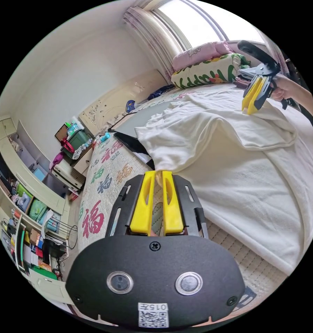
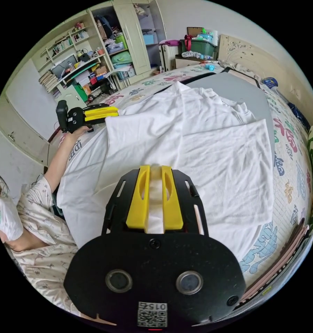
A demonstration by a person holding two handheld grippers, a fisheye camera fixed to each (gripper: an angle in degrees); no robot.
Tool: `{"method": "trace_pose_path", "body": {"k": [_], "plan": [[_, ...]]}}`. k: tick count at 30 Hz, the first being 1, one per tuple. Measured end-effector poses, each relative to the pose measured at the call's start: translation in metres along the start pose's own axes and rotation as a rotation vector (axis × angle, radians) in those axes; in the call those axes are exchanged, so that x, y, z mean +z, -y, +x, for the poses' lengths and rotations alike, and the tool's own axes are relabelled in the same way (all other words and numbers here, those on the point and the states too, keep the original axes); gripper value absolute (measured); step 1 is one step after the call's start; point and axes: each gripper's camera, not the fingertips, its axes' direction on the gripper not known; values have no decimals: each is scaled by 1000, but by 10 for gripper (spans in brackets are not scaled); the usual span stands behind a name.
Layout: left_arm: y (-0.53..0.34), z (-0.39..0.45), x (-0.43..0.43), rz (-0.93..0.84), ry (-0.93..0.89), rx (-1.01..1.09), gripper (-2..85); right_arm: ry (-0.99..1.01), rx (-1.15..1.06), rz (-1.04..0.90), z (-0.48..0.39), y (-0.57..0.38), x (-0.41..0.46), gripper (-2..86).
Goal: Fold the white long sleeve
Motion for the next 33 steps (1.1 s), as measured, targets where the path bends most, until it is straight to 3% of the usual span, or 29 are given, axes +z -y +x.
{"method": "trace_pose_path", "body": {"k": [5,9,13,15,19,23,27,29,33], "plan": [[-43,-28,-3,15,12,-13,20,44,-59,264,-48,-81,-110,24],[-70,-44,-4,24,12,-27,18,88,-133,327,-92,-170,-163,18],[-95,-45,0,8,43,-5,22,141,-210,142,-141,-243,-147,12],[-104,-44,5,-10,52,9,24,114,-202,150,-152,-258,-148,26],[-128,-49,11,-26,72,8,40,-71,-33,221,-135,-251,-146,97],[-153,-64,18,-31,50,-20,61,-6,141,143,-87,-229,-107,124],[-171,-72,26,-42,37,-28,62,-9,151,92,-83,-225,-80,90],[-182,-71,31,-47,31,-16,49,36,89,64,-95,-228,-71,19],[-198,-71,36,-50,25,-8,27,6,117,124,-96,-245,-84,2]]}}
